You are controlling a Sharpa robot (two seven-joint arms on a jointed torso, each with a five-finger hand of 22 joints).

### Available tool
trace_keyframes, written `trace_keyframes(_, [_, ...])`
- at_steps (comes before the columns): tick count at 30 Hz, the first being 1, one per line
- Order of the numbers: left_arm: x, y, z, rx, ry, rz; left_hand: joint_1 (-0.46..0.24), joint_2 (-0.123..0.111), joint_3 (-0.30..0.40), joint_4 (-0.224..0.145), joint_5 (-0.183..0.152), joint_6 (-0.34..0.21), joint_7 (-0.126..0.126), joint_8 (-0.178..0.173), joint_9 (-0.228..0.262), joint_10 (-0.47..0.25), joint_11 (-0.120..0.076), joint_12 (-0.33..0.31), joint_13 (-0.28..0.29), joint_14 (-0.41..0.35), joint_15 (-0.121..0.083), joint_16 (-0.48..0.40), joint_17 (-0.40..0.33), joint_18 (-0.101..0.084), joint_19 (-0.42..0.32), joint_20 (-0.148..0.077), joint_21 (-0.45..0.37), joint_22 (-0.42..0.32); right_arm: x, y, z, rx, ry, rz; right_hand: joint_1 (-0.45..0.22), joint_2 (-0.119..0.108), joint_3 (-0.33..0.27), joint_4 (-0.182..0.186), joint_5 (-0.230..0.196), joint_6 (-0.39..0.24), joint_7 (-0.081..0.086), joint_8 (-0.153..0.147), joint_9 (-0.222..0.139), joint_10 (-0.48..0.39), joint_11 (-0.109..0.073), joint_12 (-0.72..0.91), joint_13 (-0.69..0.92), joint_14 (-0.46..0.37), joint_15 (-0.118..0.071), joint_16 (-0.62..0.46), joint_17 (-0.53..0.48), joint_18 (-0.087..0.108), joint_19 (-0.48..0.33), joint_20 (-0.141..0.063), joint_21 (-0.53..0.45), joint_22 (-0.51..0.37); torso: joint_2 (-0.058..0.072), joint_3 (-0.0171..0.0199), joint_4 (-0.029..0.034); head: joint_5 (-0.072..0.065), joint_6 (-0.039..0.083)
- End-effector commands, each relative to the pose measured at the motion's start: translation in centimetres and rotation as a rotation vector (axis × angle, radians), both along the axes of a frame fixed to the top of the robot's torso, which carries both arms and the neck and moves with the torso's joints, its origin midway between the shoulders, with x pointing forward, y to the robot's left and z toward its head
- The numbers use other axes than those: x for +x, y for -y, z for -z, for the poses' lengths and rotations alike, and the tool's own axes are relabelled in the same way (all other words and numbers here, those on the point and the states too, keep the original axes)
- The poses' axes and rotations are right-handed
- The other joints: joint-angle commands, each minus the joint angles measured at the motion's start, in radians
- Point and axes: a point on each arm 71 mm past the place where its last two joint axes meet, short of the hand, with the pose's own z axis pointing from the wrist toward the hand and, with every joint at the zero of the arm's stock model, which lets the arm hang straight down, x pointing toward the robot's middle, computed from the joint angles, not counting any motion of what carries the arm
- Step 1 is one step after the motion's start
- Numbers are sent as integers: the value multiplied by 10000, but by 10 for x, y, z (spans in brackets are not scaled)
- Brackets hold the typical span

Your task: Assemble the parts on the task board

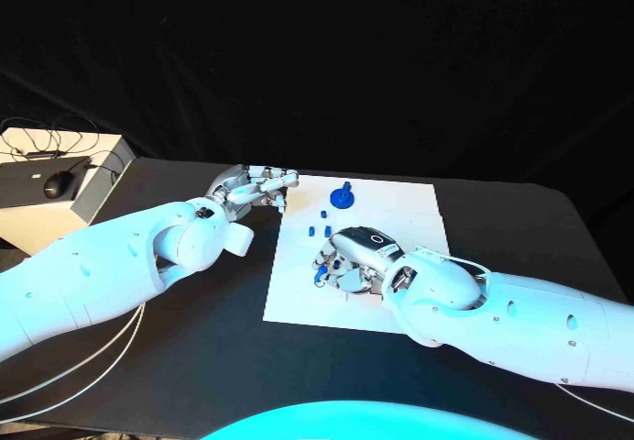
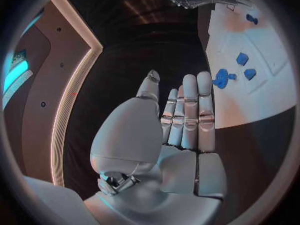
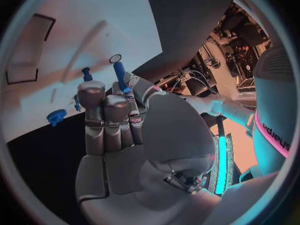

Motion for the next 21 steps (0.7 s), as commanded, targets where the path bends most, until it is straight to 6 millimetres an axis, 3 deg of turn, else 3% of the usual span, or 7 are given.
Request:
trace_keyframes(1, [-1,2,-1,-122,14,171,18,96,12,23,-35,21,-8,-12,8,-71,-17,-8,9,-3,35,-2,10,158,-1,61,-1,10,-3,-2,2,-198,-3,-229,57,163,30,-29,53,74,19,23,8,547,-273,56,33,10,-59,-30,-12,133,634,-273,-67,8,1,-6,-2,4,-19])
trace_keyframes(21, [-1,2,-1,-120,12,169,18,96,12,23,-35,21,-8,-12,8,-71,-17,-8,9,-3,35,-2,10,158,-1,61,-1,10,-1,1,7,-500,-118,-195,57,163,30,-29,53,74,19,23,8,547,-273,56,33,10,-59,-30,-12,133,634,-273,-67,8,4,-11,2,1,-76])
